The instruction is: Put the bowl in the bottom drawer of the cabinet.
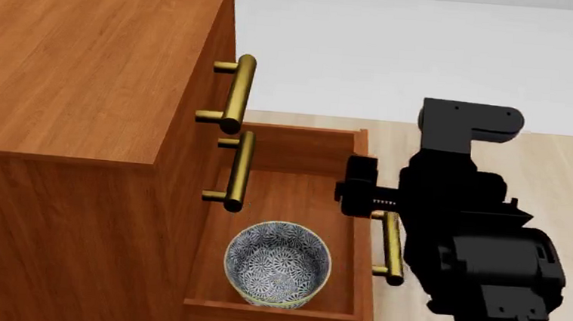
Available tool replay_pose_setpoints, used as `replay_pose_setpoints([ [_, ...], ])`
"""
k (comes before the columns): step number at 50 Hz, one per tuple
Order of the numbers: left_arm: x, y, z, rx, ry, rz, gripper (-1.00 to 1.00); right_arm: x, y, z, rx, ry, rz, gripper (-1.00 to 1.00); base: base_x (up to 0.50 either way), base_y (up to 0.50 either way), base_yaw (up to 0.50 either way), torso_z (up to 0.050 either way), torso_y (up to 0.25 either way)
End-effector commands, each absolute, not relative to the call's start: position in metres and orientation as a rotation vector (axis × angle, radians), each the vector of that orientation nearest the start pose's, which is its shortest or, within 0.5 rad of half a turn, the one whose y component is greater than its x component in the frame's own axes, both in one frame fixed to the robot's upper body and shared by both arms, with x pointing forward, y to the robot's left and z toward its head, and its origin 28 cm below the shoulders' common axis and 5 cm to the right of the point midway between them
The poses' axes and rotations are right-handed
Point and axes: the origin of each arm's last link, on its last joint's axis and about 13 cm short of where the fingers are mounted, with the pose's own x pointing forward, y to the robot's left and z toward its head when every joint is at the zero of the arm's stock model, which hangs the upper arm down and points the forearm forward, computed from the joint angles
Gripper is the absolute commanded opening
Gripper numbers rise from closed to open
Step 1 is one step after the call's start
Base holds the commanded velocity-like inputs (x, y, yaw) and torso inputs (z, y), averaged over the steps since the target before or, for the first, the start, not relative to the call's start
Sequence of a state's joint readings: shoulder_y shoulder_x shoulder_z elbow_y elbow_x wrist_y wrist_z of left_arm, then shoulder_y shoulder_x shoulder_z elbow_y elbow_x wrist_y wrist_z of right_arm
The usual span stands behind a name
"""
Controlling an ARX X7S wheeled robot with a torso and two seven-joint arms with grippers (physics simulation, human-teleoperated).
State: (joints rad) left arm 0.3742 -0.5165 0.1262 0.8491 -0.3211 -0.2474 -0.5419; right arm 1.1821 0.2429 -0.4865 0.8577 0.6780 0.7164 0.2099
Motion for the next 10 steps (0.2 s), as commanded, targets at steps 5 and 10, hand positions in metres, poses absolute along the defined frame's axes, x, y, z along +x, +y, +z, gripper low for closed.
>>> replay_pose_setpoints([
  [5,0.118,0.232,0.112,0.062,-0.133,0.092,1.00,0.371,-0.156,0.171,0.027,0.481,-0.097,1.00,0.00,0.00,0.00,0.000,0.000],
  [10,0.118,0.232,0.111,0.062,-0.132,0.092,1.00,0.361,-0.162,0.165,0.015,0.490,-0.121,1.00,0.00,0.00,0.00,0.000,0.000],
])
